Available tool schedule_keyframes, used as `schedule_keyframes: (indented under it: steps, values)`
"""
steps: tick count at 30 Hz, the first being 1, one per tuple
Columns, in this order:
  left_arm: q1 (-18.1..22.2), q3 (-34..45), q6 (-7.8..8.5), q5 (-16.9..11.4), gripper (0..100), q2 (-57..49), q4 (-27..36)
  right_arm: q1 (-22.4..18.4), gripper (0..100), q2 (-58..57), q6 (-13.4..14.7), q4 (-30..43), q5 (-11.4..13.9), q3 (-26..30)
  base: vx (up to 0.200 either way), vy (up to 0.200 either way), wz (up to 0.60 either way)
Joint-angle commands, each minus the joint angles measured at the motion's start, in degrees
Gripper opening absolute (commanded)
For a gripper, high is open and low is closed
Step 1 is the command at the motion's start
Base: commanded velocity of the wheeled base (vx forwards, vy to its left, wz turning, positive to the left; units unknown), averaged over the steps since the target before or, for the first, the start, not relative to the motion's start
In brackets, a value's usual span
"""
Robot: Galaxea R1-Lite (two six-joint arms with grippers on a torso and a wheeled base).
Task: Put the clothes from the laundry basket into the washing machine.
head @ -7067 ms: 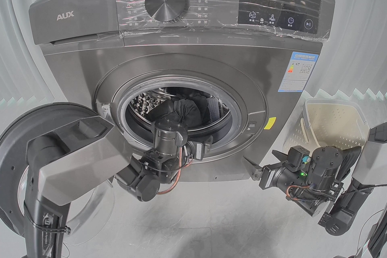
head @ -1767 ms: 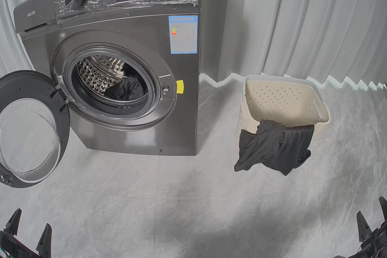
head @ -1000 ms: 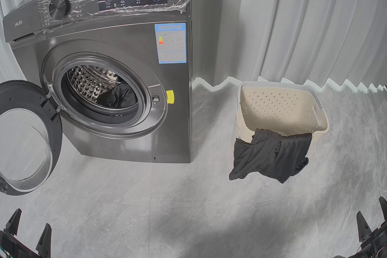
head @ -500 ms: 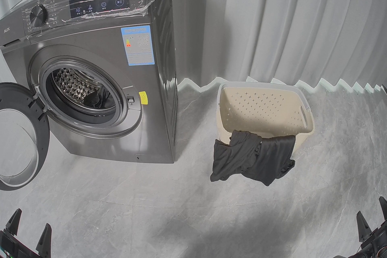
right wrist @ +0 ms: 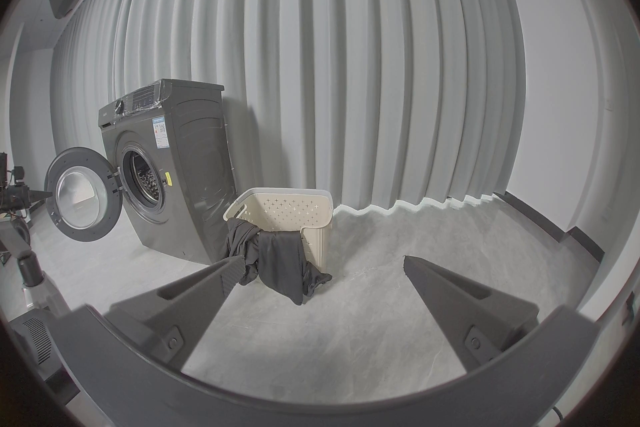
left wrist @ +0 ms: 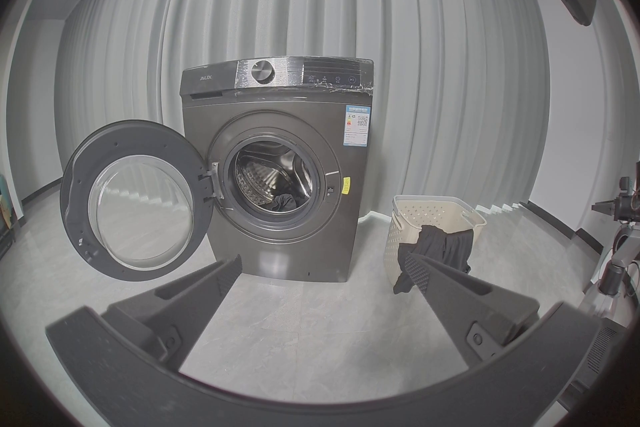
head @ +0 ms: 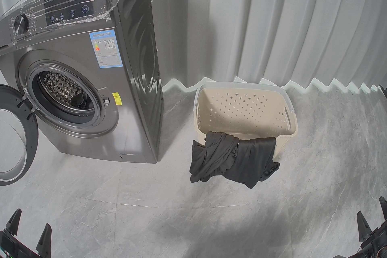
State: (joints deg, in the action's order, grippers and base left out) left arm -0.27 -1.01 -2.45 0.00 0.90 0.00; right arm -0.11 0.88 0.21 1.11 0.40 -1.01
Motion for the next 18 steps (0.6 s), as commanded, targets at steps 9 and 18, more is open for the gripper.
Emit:
schedule_keyframes:
  steps: [9,18]
  values:
    - [0.00,0.84,-0.01,0.00,100,-0.81,0.00,-0.15,100,-0.61,0.14,-0.49,-0.84,0.66,0.000,0.000,0.00]
    - [0.00,0.84,0.17,0.00,100,-0.81,0.00,0.64,100,11.87,0.23,-3.04,0.48,-17.88,0.067,0.000,0.00]
